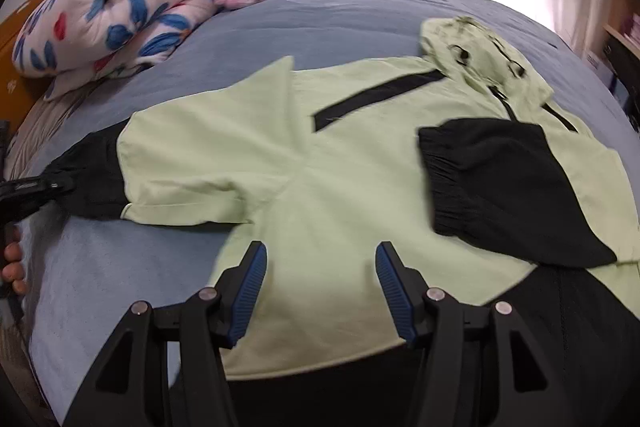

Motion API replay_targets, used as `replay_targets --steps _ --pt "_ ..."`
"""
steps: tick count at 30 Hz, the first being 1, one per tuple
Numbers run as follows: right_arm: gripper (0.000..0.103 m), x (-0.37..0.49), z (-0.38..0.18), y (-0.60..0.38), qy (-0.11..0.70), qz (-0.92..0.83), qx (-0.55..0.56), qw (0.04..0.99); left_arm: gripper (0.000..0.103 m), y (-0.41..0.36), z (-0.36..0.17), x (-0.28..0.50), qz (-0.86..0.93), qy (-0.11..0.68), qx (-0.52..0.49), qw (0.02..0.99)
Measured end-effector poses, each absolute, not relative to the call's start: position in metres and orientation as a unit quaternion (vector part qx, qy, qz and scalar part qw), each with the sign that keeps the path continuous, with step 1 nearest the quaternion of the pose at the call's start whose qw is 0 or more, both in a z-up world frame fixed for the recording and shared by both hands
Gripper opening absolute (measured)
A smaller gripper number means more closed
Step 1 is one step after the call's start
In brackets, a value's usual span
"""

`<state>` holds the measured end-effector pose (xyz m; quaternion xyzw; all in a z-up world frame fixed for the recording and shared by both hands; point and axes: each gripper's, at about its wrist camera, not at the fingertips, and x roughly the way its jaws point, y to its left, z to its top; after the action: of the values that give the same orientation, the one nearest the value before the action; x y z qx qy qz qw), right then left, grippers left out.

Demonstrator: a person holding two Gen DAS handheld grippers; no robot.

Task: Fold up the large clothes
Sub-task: 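Grasp the other black sleeve cuff with the left tool, then fold the black cuff across the jacket front with the left tool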

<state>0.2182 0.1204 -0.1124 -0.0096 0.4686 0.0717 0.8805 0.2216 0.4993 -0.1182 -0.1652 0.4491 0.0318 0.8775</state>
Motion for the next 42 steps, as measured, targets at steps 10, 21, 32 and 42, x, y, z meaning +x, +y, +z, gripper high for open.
replay_targets --steps 10,21,32,42 --pt "0.057 0.201 -0.096 0.055 0.470 0.020 0.013 0.882 0.003 0.285 -0.023 0.194 -0.124 0.369 0.067 0.919" --pt "0.057 0.180 -0.092 -0.054 0.474 -0.044 0.053 0.878 0.016 0.133 -0.100 0.195 -0.210 0.473 0.047 0.854" --pt "0.057 0.179 -0.082 -0.067 0.458 0.054 0.120 0.879 0.078 0.160 -0.089 0.153 -0.265 0.491 -0.079 0.826" --pt "0.057 0.195 -0.044 0.011 0.432 0.180 0.076 0.881 0.079 0.212 -0.099 0.123 -0.177 0.495 -0.137 0.839"
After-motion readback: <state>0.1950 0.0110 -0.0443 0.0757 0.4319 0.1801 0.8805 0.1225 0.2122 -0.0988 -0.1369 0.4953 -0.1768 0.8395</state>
